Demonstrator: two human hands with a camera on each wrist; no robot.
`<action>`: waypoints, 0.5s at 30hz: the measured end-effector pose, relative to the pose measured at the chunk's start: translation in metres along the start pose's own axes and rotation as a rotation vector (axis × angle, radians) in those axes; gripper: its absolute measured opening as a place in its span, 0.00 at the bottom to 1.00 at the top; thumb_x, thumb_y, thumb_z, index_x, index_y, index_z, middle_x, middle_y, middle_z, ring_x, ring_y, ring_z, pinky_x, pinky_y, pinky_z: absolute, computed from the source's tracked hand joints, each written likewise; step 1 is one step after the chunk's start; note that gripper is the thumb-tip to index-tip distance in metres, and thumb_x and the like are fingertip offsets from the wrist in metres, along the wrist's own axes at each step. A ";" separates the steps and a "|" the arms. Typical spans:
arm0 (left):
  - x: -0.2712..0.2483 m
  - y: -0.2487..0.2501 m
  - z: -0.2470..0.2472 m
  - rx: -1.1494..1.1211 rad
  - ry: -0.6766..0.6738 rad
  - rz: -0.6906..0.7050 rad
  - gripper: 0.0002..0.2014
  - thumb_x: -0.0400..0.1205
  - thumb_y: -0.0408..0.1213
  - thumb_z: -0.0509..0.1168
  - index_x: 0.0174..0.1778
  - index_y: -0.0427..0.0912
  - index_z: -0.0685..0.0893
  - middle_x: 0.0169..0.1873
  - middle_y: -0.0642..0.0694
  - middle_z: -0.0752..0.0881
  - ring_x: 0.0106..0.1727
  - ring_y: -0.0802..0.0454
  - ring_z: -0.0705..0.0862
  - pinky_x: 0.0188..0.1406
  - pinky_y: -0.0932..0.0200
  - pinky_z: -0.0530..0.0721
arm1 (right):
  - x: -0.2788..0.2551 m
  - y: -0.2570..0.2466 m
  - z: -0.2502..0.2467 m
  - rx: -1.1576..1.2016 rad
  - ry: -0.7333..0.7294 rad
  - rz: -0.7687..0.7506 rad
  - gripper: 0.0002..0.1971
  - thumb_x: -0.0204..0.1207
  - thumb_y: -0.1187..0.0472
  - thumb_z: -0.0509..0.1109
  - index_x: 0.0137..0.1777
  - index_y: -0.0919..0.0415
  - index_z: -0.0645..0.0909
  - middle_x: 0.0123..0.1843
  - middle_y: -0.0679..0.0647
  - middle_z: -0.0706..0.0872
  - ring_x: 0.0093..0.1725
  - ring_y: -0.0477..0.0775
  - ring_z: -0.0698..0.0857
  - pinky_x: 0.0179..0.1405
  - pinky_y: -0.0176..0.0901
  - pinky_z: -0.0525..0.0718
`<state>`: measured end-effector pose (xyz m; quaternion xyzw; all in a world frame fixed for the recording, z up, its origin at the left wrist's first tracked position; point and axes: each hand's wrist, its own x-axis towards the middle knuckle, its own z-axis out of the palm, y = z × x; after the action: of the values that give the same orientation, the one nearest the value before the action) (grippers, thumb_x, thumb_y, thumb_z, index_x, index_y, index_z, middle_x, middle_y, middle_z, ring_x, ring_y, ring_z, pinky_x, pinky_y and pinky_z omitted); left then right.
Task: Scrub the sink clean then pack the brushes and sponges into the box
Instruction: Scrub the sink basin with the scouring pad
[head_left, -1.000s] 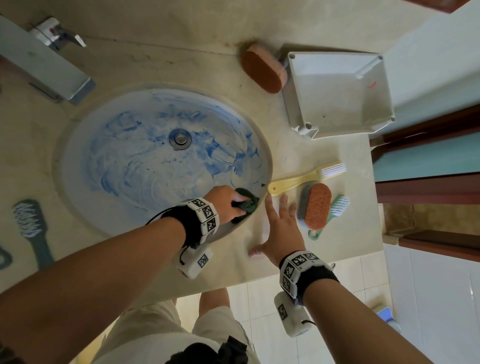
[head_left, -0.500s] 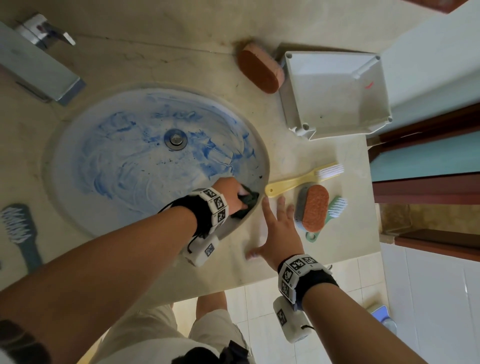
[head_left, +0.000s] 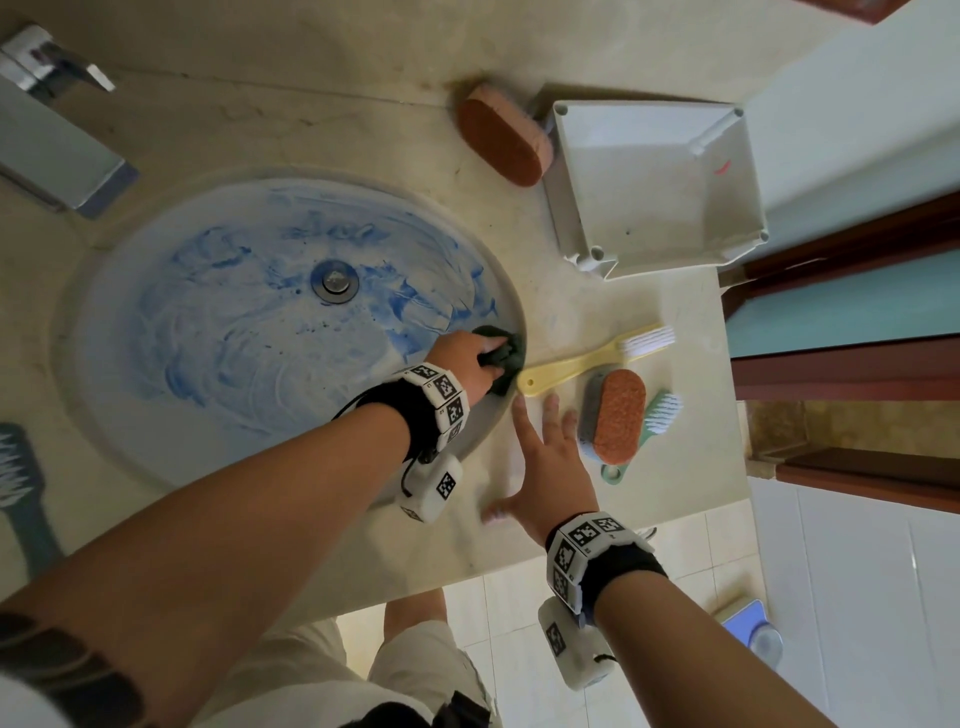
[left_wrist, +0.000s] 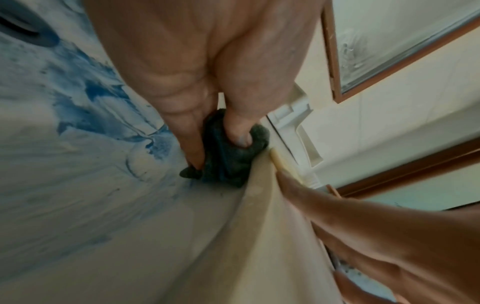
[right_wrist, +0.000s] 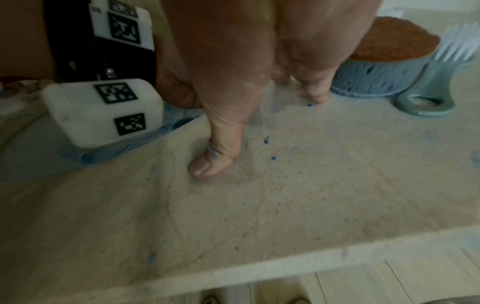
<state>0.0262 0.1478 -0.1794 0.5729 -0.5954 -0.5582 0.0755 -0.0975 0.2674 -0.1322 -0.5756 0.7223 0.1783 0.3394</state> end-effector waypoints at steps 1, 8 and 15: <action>0.000 -0.002 0.001 0.022 -0.008 -0.001 0.23 0.82 0.37 0.69 0.75 0.50 0.77 0.72 0.43 0.79 0.74 0.46 0.76 0.74 0.61 0.70 | 0.000 0.000 0.000 -0.001 -0.003 0.000 0.74 0.53 0.45 0.88 0.83 0.41 0.30 0.84 0.55 0.25 0.82 0.65 0.27 0.82 0.58 0.50; -0.013 -0.027 -0.001 0.191 -0.218 0.021 0.24 0.80 0.35 0.70 0.73 0.53 0.80 0.72 0.44 0.80 0.72 0.45 0.78 0.76 0.52 0.72 | 0.001 0.000 0.000 -0.005 -0.006 -0.002 0.74 0.54 0.45 0.87 0.83 0.41 0.28 0.83 0.56 0.24 0.82 0.65 0.27 0.82 0.57 0.49; -0.005 -0.018 -0.007 0.124 -0.164 0.077 0.24 0.81 0.37 0.71 0.74 0.53 0.79 0.73 0.45 0.79 0.72 0.46 0.78 0.76 0.56 0.71 | 0.000 0.001 0.001 -0.003 0.008 -0.005 0.74 0.53 0.45 0.88 0.83 0.40 0.30 0.84 0.55 0.25 0.82 0.64 0.27 0.82 0.56 0.52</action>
<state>0.0436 0.1529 -0.1880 0.5054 -0.6545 -0.5622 0.0124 -0.0979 0.2679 -0.1326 -0.5785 0.7219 0.1764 0.3362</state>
